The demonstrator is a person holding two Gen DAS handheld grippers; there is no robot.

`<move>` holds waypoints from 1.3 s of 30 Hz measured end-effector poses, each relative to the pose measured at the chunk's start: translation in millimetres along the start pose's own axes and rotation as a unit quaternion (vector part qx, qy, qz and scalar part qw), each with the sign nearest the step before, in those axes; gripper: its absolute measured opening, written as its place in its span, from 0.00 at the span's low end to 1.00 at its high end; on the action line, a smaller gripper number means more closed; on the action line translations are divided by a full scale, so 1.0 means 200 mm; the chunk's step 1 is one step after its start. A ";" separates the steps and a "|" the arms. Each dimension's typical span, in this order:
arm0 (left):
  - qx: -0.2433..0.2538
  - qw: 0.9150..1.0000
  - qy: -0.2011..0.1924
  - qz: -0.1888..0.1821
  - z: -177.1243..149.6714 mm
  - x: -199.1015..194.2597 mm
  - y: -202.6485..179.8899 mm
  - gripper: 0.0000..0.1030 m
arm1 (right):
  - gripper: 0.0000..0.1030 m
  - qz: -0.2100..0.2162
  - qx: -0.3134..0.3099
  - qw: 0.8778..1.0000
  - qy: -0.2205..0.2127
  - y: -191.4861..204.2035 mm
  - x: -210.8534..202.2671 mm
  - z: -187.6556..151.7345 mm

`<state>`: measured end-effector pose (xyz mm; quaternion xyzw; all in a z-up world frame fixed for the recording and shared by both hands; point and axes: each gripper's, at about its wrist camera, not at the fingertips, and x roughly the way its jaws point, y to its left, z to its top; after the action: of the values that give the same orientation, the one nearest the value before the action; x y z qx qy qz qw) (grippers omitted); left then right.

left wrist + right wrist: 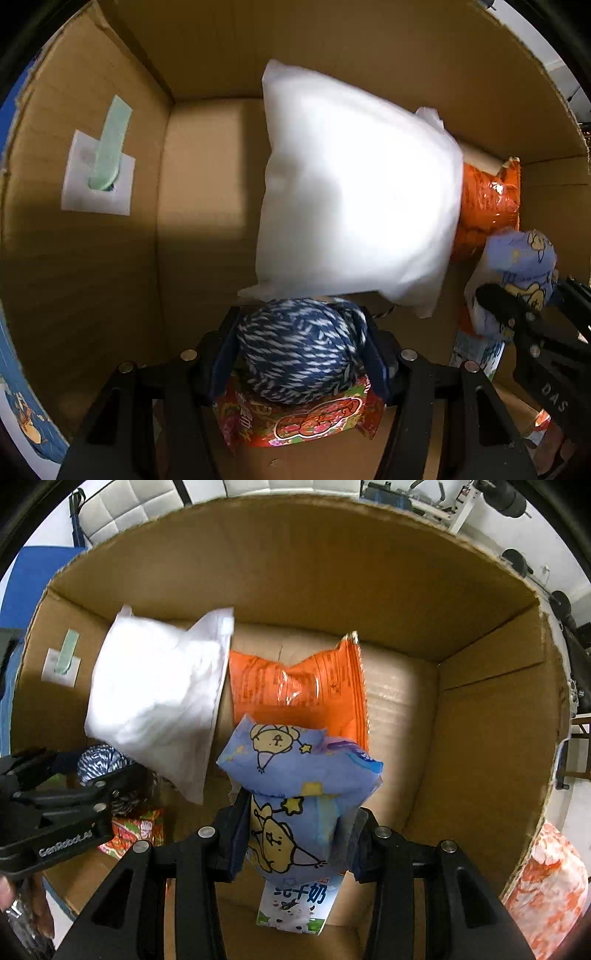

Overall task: Organize soft objects
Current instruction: 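Lower the yarn ball and tissue pack into the cardboard box, then open both tools to release the yarn ball and tissue pack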

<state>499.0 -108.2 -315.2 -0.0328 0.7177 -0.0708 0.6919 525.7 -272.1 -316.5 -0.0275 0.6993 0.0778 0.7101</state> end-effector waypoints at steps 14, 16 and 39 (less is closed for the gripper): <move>-0.012 0.999 0.038 -0.009 -0.04 0.03 0.02 0.56 | 0.46 0.009 0.041 0.999 -0.004 -0.07 0.12 -0.02; -0.013 0.999 0.038 -0.008 -0.04 0.03 0.03 0.56 | 0.48 0.010 0.044 0.999 -0.006 -0.09 0.13 -0.02; -0.015 1.000 -0.022 0.007 -0.12 -0.31 -0.09 0.79 | 0.79 -0.037 0.038 0.998 -0.017 0.06 -0.05 -0.07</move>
<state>476.5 -114.6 -249.7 -0.0397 0.7032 -0.0545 0.7078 510.5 -263.3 -306.2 -0.0247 0.6883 0.0255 0.7245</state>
